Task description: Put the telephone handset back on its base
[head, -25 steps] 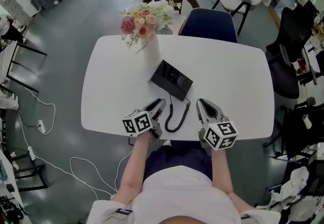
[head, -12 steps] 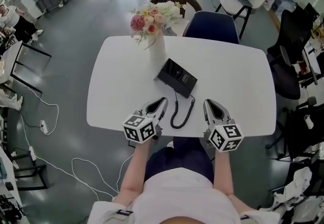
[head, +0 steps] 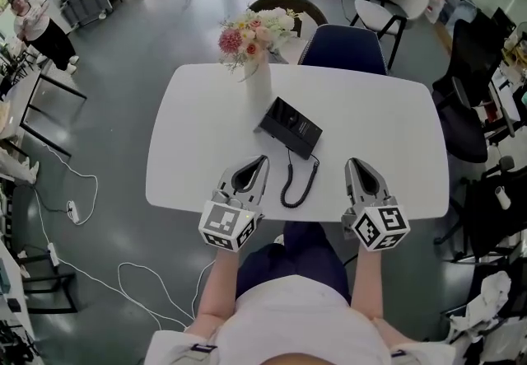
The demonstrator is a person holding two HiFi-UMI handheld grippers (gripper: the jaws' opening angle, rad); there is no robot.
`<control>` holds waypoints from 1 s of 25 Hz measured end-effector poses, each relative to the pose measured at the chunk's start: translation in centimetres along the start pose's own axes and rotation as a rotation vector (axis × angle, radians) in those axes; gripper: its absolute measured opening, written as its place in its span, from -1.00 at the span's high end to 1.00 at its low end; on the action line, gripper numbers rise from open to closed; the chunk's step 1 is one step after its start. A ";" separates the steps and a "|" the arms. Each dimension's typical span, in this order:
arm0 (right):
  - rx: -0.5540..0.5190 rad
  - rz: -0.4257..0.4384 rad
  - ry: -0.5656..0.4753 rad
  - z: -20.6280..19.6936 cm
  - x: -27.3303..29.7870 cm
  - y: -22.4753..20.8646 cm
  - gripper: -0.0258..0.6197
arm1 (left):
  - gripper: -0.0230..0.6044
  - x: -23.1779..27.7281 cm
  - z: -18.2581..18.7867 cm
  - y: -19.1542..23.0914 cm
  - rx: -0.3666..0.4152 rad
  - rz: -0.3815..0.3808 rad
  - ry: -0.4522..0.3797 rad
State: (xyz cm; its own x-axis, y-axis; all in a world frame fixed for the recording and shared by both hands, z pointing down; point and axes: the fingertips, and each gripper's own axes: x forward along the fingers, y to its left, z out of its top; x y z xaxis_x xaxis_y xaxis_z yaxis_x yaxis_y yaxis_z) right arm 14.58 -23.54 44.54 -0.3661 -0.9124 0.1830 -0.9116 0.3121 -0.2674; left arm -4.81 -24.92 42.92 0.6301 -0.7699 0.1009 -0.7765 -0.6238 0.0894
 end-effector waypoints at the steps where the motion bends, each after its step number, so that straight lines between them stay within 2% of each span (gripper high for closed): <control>1: -0.010 -0.004 -0.005 0.2 -0.3 -0.1 0.80 | 0.88 -0.3 0.2 0.2 0.006 0.015 -0.008; 7: -0.081 -0.058 0.000 0.8 -2.1 -1.2 0.80 | 0.88 -1.4 -0.2 0.8 -0.031 0.046 -0.006; 25: -0.106 -0.057 0.004 0.5 -3.5 -0.5 0.80 | 0.88 -0.9 -0.8 -1.0 -0.043 -0.024 0.011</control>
State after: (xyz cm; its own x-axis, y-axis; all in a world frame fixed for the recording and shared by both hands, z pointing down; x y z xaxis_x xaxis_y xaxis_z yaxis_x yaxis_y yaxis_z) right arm 16.42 -20.65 43.54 -0.3135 -0.9284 0.1994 -0.9456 0.2860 -0.1553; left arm -4.59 -23.46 43.50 0.6485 -0.7534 0.1090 -0.7606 -0.6352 0.1343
